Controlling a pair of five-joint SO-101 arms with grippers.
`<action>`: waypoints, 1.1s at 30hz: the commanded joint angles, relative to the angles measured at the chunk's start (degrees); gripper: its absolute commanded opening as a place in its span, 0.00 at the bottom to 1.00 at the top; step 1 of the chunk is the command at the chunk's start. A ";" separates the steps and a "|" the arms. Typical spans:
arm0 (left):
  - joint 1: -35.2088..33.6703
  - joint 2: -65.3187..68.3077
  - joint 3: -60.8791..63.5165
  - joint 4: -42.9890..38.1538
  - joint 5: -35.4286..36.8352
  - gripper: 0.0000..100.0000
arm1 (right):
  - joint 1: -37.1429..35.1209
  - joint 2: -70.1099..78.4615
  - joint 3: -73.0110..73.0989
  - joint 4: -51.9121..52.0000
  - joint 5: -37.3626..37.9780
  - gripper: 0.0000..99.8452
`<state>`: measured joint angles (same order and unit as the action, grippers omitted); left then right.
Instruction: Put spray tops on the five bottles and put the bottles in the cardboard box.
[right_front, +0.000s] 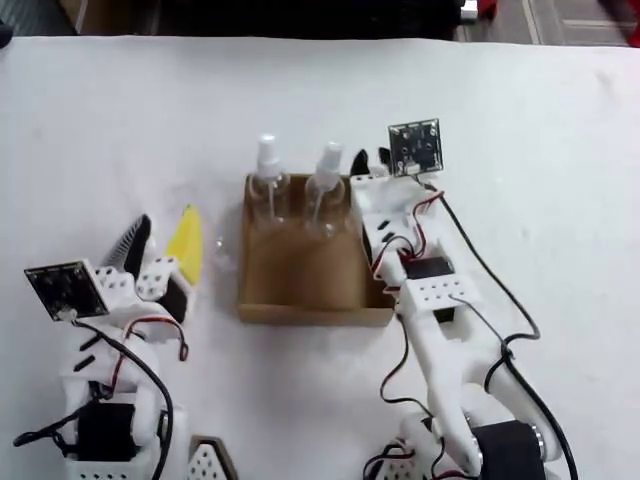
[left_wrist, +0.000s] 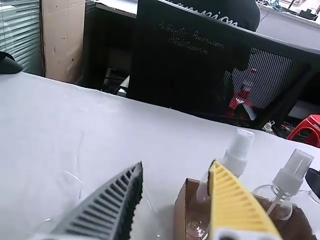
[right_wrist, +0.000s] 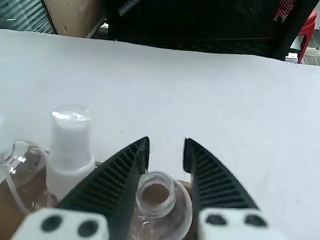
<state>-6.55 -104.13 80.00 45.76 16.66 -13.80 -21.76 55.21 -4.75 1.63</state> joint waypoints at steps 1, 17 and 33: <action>-0.13 -0.57 -0.26 -1.67 0.26 0.21 | -1.19 -0.13 -3.34 -1.01 -0.09 0.14; 0.04 -0.57 -0.26 -1.58 0.26 0.21 | -0.92 -2.77 -3.25 -0.57 -0.35 0.14; 0.04 -0.57 -0.18 -1.58 0.26 0.21 | -0.48 -34.68 -3.25 25.98 -0.62 0.07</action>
<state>-6.55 -104.13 80.00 45.76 16.66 -14.68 -47.43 55.21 13.54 1.45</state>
